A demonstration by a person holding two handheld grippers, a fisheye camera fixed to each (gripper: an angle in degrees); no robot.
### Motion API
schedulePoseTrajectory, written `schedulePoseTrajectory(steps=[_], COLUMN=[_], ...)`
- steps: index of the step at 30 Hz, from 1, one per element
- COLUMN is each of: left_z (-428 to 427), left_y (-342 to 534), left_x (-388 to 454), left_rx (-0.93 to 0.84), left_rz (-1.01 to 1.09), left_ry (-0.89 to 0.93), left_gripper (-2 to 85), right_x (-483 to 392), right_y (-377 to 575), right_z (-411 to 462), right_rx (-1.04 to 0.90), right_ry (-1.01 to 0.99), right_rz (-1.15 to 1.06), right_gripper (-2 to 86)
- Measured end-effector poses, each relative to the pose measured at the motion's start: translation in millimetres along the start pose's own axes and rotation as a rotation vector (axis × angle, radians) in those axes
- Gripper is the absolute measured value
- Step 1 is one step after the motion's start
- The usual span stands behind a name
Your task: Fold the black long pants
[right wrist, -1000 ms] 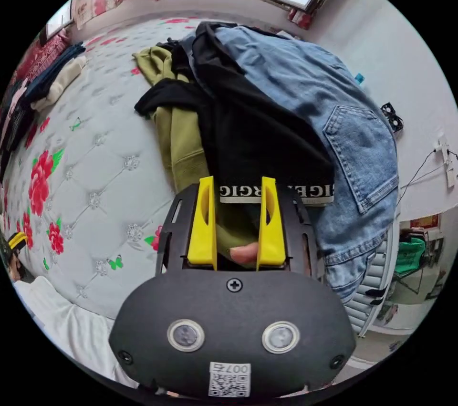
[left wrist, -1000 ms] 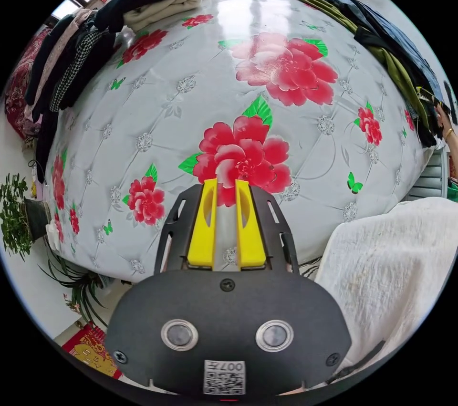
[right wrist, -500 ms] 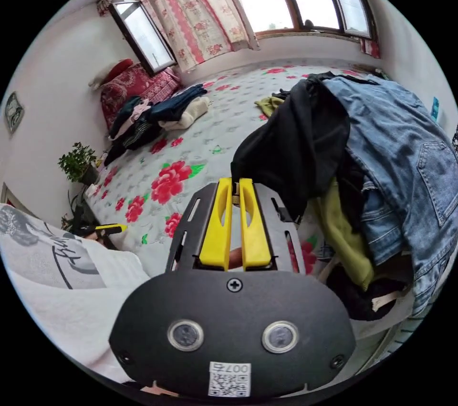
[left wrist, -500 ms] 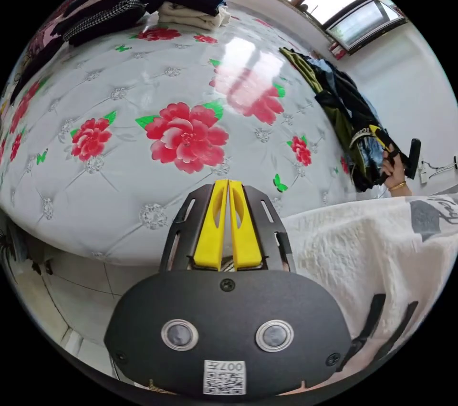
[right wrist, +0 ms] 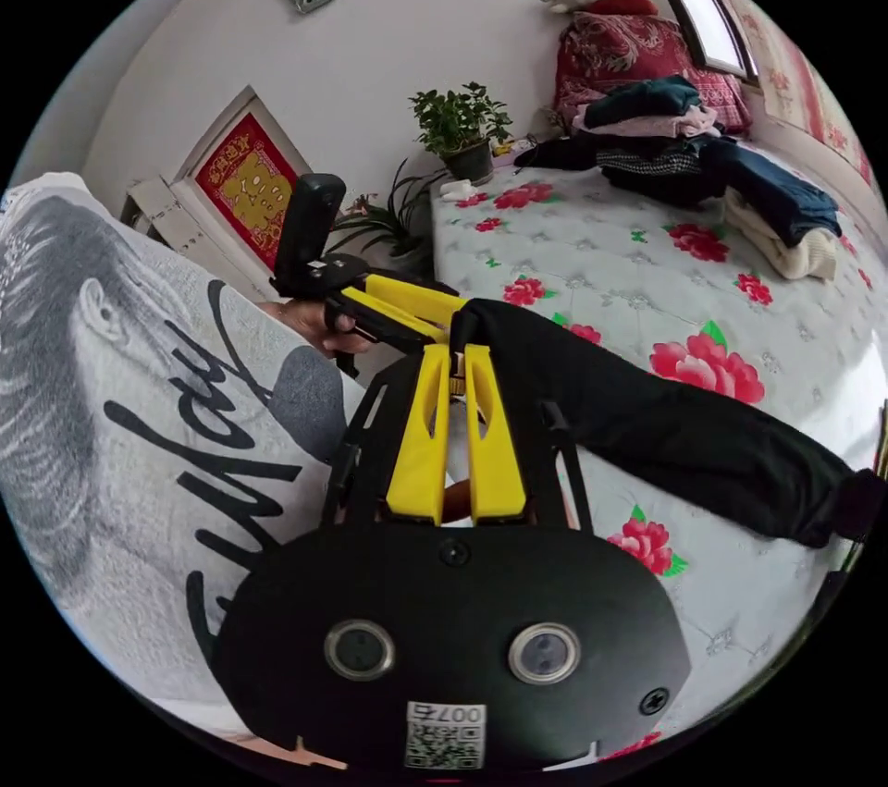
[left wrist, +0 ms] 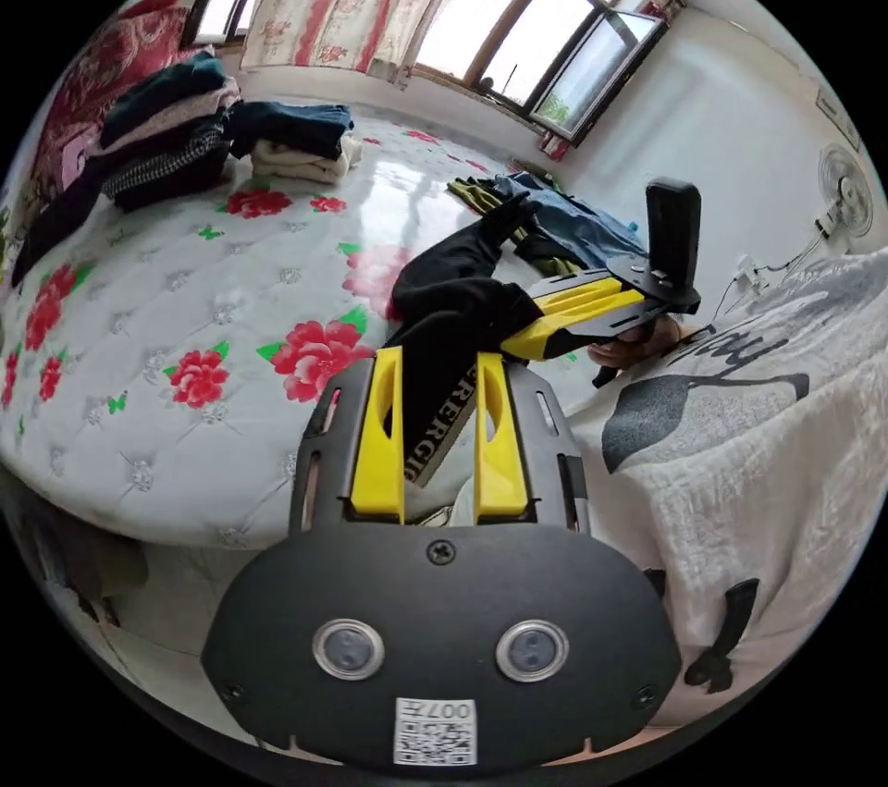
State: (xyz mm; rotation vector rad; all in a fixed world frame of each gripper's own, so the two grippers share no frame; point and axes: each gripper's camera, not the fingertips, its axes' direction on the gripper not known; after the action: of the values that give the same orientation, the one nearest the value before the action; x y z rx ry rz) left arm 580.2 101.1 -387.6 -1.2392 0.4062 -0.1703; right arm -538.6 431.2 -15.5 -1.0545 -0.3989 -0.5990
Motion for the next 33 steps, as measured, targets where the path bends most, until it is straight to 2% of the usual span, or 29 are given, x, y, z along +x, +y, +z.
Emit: schedulePoseTrajectory(steps=[3, 5, 9, 13, 17, 20, 23, 27, 33], left_z=[-12, -16, -39, -88, -137, -166, -159, -102, -33], left_y=[-10, -16, -35, -72, -105, -122, -122, -117, -151], left_x=[2, -14, -70, -135, -192, -236, -262, -275, -277], left_rx=[-0.017, -0.009, 0.085, 0.175, 0.247, 0.319, 0.276, 0.119, -0.04], left_rz=[0.038, -0.031, -0.228, -0.35, -0.437, -0.558, -0.656, -0.723, -0.683], left_ry=[0.004, 0.043, 0.118, 0.0, -0.137, -0.312, -0.304, -0.207, -0.176], left_gripper=[5.4, 0.5, -0.8, -0.9, -0.6, 2.6, 5.9, 8.0, 9.9], right_x=[6, 9, 13, 35, 86, 126, 161, 203, 284], right_y=[-6, -9, -20, -19, -1, 20, 39, 43, 25], right_z=[1, 3, 2, -9, -32, -59, -84, -106, -125], right_rx=[-0.008, 0.003, 0.044, 0.087, 0.115, 0.142, 0.173, 0.188, 0.216], right_ry=[-0.07, -0.09, -0.093, -0.019, 0.117, 0.262, 0.375, 0.524, 0.6], right_rz=[0.026, 0.042, 0.058, 0.142, 0.361, 0.553, 0.728, 0.887, 1.076], right_gripper=[0.8, 1.3, 2.4, 3.1, 3.7, 4.0, 4.4, 5.3, 6.9])
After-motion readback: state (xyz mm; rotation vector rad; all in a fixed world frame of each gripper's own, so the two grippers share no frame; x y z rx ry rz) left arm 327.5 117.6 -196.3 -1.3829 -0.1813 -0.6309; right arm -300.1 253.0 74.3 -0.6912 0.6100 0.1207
